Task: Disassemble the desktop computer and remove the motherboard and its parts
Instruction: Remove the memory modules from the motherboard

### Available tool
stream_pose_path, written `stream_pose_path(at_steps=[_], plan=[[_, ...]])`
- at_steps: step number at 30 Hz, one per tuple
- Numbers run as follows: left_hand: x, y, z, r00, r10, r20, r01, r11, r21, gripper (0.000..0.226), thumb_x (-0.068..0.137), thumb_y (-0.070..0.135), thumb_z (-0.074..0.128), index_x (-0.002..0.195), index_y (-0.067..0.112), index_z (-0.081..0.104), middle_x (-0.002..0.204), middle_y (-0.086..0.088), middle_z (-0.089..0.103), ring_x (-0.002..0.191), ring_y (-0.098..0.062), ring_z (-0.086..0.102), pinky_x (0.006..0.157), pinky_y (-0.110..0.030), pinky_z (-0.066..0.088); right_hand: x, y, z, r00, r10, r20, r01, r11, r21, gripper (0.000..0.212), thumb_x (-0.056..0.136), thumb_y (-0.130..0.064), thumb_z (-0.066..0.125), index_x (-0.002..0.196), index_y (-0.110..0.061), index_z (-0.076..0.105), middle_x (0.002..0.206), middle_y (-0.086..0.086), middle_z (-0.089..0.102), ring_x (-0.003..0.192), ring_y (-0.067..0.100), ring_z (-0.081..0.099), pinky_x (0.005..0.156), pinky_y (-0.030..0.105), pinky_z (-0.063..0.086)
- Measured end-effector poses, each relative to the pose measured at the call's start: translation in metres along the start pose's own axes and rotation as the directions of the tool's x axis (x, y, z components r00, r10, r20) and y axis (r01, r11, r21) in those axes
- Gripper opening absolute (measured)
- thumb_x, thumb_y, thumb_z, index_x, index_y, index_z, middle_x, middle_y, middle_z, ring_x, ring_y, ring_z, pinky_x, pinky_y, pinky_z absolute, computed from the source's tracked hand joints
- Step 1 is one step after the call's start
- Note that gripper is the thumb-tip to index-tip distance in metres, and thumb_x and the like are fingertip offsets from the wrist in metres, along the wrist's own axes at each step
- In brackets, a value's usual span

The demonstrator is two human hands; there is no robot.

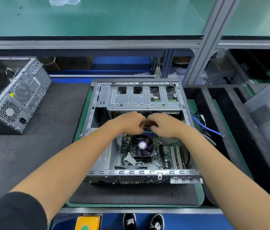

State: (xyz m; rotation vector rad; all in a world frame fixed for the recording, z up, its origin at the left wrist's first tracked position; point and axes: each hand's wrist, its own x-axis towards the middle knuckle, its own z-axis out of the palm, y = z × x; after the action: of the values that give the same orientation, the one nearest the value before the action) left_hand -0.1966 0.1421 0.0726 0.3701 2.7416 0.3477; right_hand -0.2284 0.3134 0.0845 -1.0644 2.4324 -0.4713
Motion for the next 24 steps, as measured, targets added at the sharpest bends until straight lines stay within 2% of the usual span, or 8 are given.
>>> stream_pose_path(at_steps=[3, 5, 7, 9, 11, 15, 20, 24], plan=[[0.011, 0.01, -0.003, 0.999, 0.038, -0.003, -0.038, 0.999, -0.024, 0.008, 0.087, 0.018, 0.055, 0.093, 0.013, 0.056, 0.086, -0.002, 0.057, 0.077, -0.023, 0.055, 0.067, -0.034, 0.045, -0.007, 0.003, -0.028, 0.994, 0.03, -0.106, -0.012, 0.986, 0.167, 0.014, 0.086, -0.009, 0.056, 0.086, -0.02, 0.065, 0.088, 0.002, 0.067, 0.081, 0.019, 0.06, 0.073, 0.032, 0.048], [0.018, 0.016, -0.001, 0.999, 0.036, -0.019, -0.037, 0.998, -0.058, 0.009, 0.089, 0.019, 0.054, 0.095, 0.013, 0.059, 0.089, 0.0, 0.058, 0.079, -0.021, 0.054, 0.068, -0.032, 0.044, -0.012, 0.007, -0.04, 0.964, 0.061, -0.257, 0.014, 0.959, 0.282, 0.017, 0.084, -0.01, 0.058, 0.076, -0.023, 0.065, 0.077, -0.003, 0.067, 0.071, 0.011, 0.057, 0.065, 0.026, 0.046], [0.024, 0.021, 0.001, 0.999, 0.022, -0.045, -0.027, 0.995, -0.098, 0.014, 0.092, 0.02, 0.052, 0.096, 0.012, 0.063, 0.094, -0.002, 0.063, 0.079, -0.018, 0.054, 0.068, -0.029, 0.041, -0.012, 0.016, -0.046, 0.874, 0.129, -0.468, 0.015, 0.957, 0.291, 0.015, 0.085, -0.009, 0.057, 0.076, -0.02, 0.065, 0.073, -0.003, 0.065, 0.068, 0.012, 0.055, 0.062, 0.026, 0.042], [0.027, 0.024, 0.004, 0.998, 0.014, -0.057, -0.019, 0.996, -0.087, 0.019, 0.094, 0.02, 0.051, 0.101, 0.011, 0.066, 0.101, -0.004, 0.066, 0.082, -0.019, 0.056, 0.072, -0.029, 0.043, -0.008, 0.029, -0.048, 0.773, 0.206, -0.601, -0.064, 0.967, 0.248, 0.012, 0.087, -0.01, 0.055, 0.087, -0.013, 0.066, 0.081, 0.001, 0.064, 0.074, 0.016, 0.055, 0.066, 0.027, 0.043], [0.029, 0.025, 0.008, 1.0, 0.021, -0.018, -0.022, 0.999, -0.046, 0.022, 0.094, 0.021, 0.051, 0.109, 0.012, 0.065, 0.108, -0.006, 0.066, 0.092, -0.023, 0.059, 0.079, -0.034, 0.047, -0.004, 0.043, -0.046, 0.759, 0.225, -0.612, -0.164, 0.974, 0.155, 0.015, 0.089, -0.012, 0.054, 0.101, -0.012, 0.063, 0.099, 0.005, 0.061, 0.092, 0.021, 0.053, 0.079, 0.033, 0.045], [0.032, 0.032, 0.024, 0.995, 0.038, 0.089, -0.039, 0.999, 0.0, 0.028, 0.094, 0.024, 0.053, 0.117, 0.009, 0.057, 0.115, -0.012, 0.063, 0.1, -0.029, 0.059, 0.084, -0.039, 0.049, -0.001, 0.063, -0.032, 0.831, 0.187, -0.524, -0.254, 0.965, -0.059, 0.024, 0.095, -0.021, 0.051, 0.117, -0.014, 0.057, 0.121, 0.007, 0.053, 0.114, 0.029, 0.042, 0.091, 0.042, 0.035], [0.046, 0.041, 0.036, 0.997, 0.034, 0.075, -0.033, 0.999, -0.015, 0.042, 0.095, 0.025, 0.053, 0.132, 0.006, 0.046, 0.131, -0.015, 0.053, 0.119, -0.031, 0.051, 0.095, -0.039, 0.044, 0.003, 0.069, -0.027, 0.794, 0.15, -0.589, -0.239, 0.968, -0.076, 0.02, 0.096, -0.014, 0.045, 0.11, -0.012, 0.059, 0.115, 0.007, 0.055, 0.109, 0.029, 0.041, 0.085, 0.039, 0.034], [0.059, 0.043, 0.042, 0.996, -0.033, 0.085, 0.036, 0.998, -0.045, 0.049, 0.095, 0.028, 0.053, 0.137, 0.005, 0.041, 0.127, -0.019, 0.055, 0.114, -0.034, 0.054, 0.091, -0.04, 0.047, 0.013, 0.067, -0.037, 0.796, 0.157, -0.584, -0.271, 0.956, -0.113, 0.02, 0.094, -0.012, 0.044, 0.102, -0.016, 0.062, 0.108, 0.005, 0.058, 0.104, 0.028, 0.044, 0.079, 0.037, 0.03]])
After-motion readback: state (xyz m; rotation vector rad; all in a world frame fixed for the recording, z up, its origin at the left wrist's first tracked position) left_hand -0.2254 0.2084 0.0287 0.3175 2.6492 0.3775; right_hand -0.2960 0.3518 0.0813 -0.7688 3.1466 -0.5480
